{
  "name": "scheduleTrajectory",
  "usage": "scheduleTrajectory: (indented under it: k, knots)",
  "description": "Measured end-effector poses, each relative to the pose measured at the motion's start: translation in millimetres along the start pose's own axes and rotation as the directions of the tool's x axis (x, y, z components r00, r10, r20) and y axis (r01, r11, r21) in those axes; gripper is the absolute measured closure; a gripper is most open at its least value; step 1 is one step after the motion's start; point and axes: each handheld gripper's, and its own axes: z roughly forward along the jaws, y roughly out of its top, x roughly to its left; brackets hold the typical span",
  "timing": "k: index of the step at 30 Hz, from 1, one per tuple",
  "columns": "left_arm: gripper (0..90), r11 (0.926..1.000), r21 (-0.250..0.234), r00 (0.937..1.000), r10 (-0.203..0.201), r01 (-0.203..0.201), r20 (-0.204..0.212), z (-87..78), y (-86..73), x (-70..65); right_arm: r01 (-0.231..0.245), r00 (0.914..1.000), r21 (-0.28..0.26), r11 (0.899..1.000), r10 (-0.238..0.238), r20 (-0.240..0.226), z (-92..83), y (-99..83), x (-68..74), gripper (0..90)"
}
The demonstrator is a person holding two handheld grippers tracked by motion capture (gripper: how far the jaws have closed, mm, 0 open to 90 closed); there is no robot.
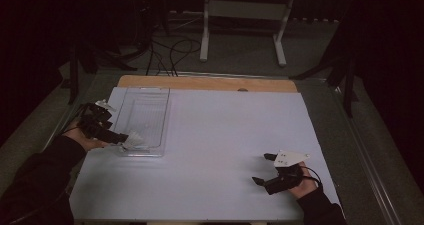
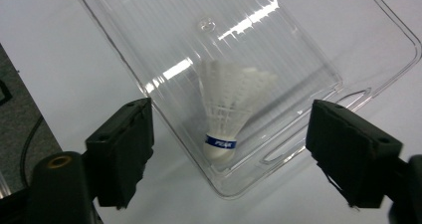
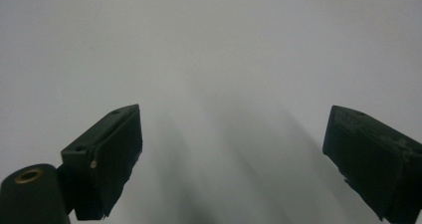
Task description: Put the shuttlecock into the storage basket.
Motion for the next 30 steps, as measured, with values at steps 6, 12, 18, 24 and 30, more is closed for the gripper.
scheduleTrajectory:
  k: [6,12,18,24,30]
  knots:
    - [11.0,0.9997,-0.022,0.9999,-0.009,0.009,0.005,-4.3,5.4,-4.7,0.002,1.0,0.001,1.0,-0.002,-0.002,0.6,0.1,-0.3,8.7]
    - [4.0,0.9998,-0.019,0.9997,0.009,-0.009,0.022,-4.5,8.9,-10.6,0.003,1.0,0.004,1.0,-0.003,0.001,1.1,0.7,-0.1,8.7]
    - [0.1,0.9981,-0.061,0.999,0.007,-0.004,0.044,-5.1,13.8,-15.0,0.005,1.0,0.004,1.0,-0.005,0.006,0.2,1.9,0.5,8.7]
    - [0.0,0.9954,-0.093,0.9982,0.031,-0.026,0.051,-7.1,19.9,-23.6,-0.001,1.0,0.004,1.0,0.001,0.002,-0.6,2.4,0.5,8.7]
    - [0.0,0.9905,-0.132,0.9966,0.048,-0.039,0.067,-8.6,26.4,-30.3,-0.007,1.0,0.01,1.0,0.007,0.003,-0.4,1.8,-0.2,8.7]
